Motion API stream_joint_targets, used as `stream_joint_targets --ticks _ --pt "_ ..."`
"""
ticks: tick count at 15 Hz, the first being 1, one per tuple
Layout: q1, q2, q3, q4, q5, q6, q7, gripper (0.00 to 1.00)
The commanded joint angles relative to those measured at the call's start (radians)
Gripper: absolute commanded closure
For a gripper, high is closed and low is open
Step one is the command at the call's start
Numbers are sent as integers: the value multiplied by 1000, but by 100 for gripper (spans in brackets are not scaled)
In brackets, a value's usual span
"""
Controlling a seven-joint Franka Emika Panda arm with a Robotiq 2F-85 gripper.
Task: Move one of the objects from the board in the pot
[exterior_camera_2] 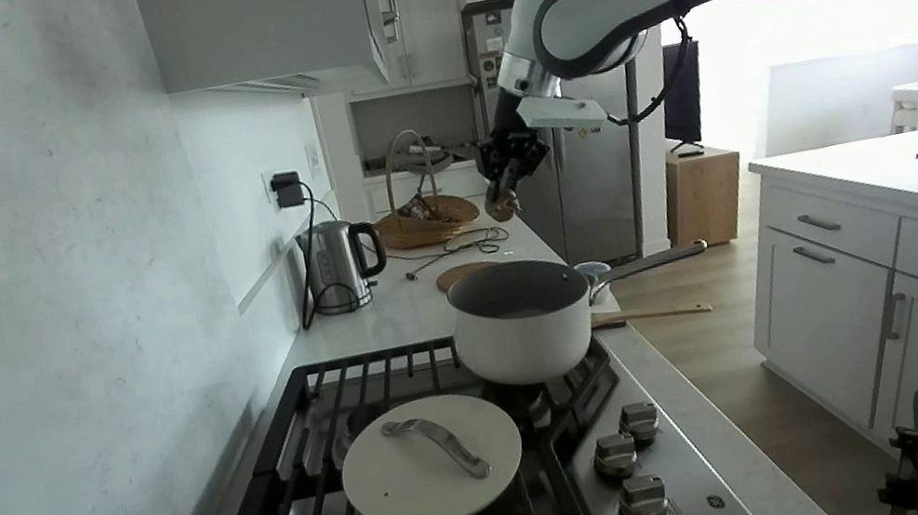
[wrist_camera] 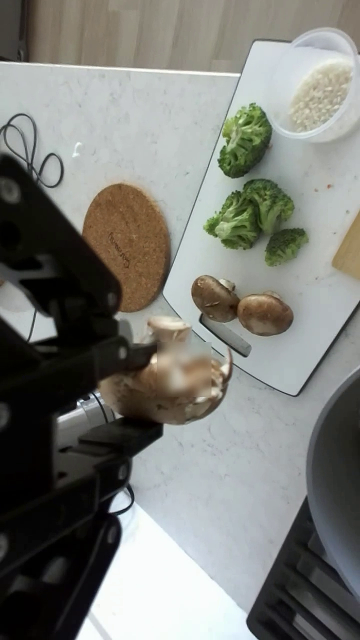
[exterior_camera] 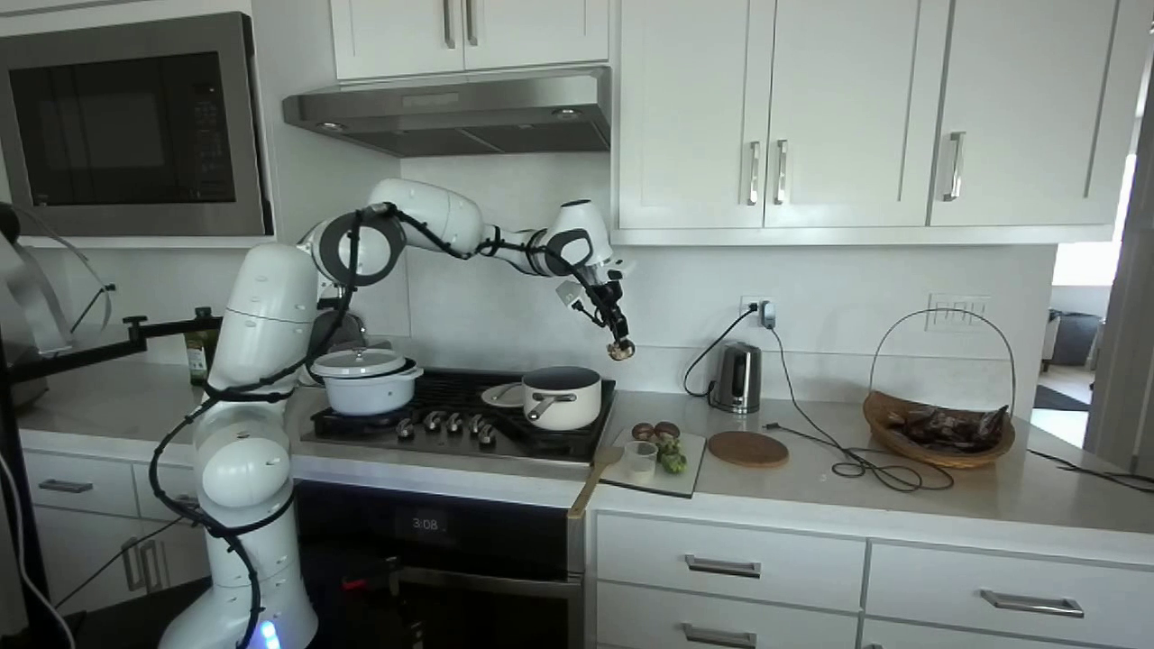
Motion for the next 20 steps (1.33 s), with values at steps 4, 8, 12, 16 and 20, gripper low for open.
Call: stream_joint_targets --ticks 4,8,12,16,20 --pt "1 -168 53 -213 -4 -4 -61 69" --pt "5 -218 83 -298 -3 -14 -85 70" --pt "14 -242 116 -347 7 -38 -114 71" --pt "24 -254 145 -363 36 -55 -159 71" --pt "30 -260 157 -364 38 -59 -179 68"
